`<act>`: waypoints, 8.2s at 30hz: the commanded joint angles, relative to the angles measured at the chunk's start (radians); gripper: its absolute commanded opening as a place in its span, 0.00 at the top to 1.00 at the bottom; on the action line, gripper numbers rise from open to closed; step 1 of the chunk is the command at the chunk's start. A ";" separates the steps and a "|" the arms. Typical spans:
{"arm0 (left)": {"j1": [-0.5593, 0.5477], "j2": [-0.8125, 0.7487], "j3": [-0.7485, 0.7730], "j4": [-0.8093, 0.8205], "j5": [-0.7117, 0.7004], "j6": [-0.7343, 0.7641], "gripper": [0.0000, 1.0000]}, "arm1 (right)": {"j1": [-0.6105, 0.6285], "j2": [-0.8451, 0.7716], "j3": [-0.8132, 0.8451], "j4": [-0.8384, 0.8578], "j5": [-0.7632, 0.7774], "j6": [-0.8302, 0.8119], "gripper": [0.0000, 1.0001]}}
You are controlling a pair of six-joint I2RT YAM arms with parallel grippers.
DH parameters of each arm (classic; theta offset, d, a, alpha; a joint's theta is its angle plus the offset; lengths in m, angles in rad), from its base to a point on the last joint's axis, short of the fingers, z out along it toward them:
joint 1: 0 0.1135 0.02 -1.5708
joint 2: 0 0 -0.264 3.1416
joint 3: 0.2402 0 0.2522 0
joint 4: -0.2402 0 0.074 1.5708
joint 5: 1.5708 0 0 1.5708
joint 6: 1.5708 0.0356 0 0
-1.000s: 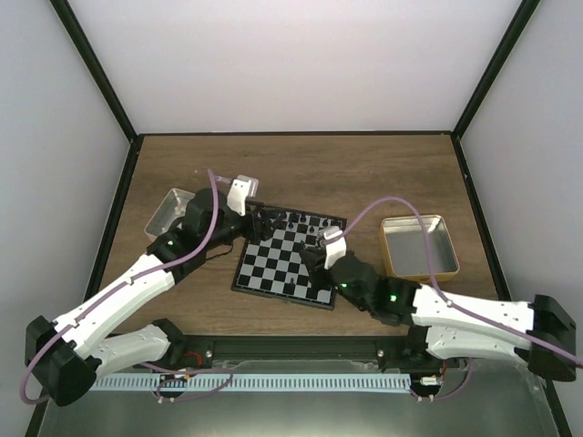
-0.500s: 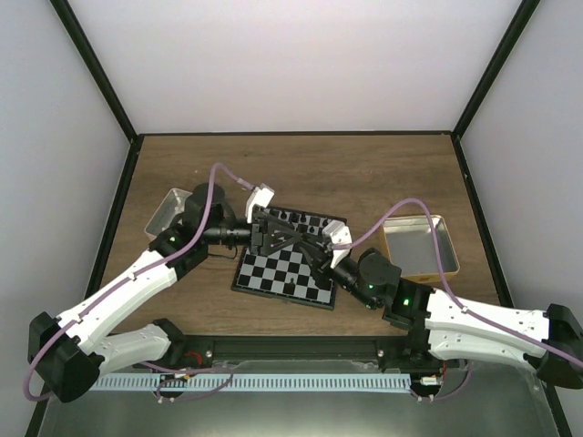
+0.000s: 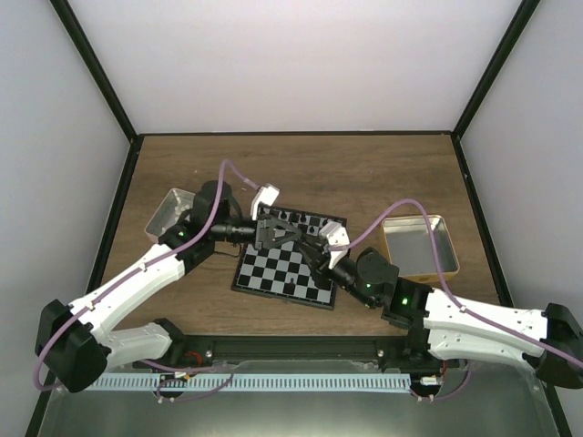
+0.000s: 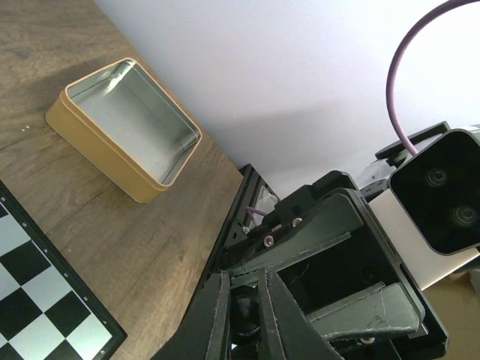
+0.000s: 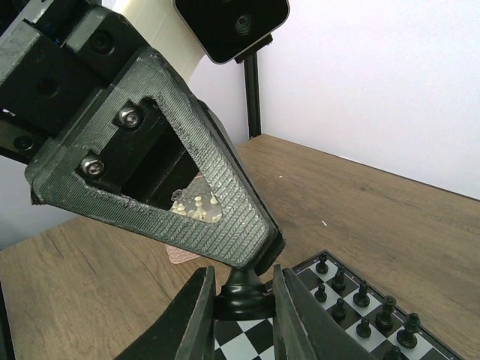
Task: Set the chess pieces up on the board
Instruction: Place the chess piece on the chessboard, then pick up the chess piece from the chessboard, then place the chess piece on the chessboard.
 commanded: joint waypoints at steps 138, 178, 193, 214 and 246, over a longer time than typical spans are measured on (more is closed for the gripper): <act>-0.137 -0.085 0.039 -0.117 -1.287 0.282 0.36 | -0.333 0.317 0.181 -0.559 -0.240 0.751 0.25; -0.136 -0.614 -0.209 -0.456 -1.221 0.081 0.21 | -0.106 0.689 0.466 -0.863 -0.247 0.860 0.31; -0.136 -0.562 -0.244 -0.424 -1.192 0.034 0.21 | -0.025 0.864 0.555 -0.961 -0.192 0.910 0.58; -0.137 -0.553 -0.250 -0.406 -1.193 0.019 0.21 | -0.025 0.911 0.567 -0.973 -0.085 0.938 0.79; -0.048 -0.389 -0.117 -0.076 -0.453 -0.194 0.15 | -0.025 0.216 0.199 -0.200 -0.104 0.336 0.89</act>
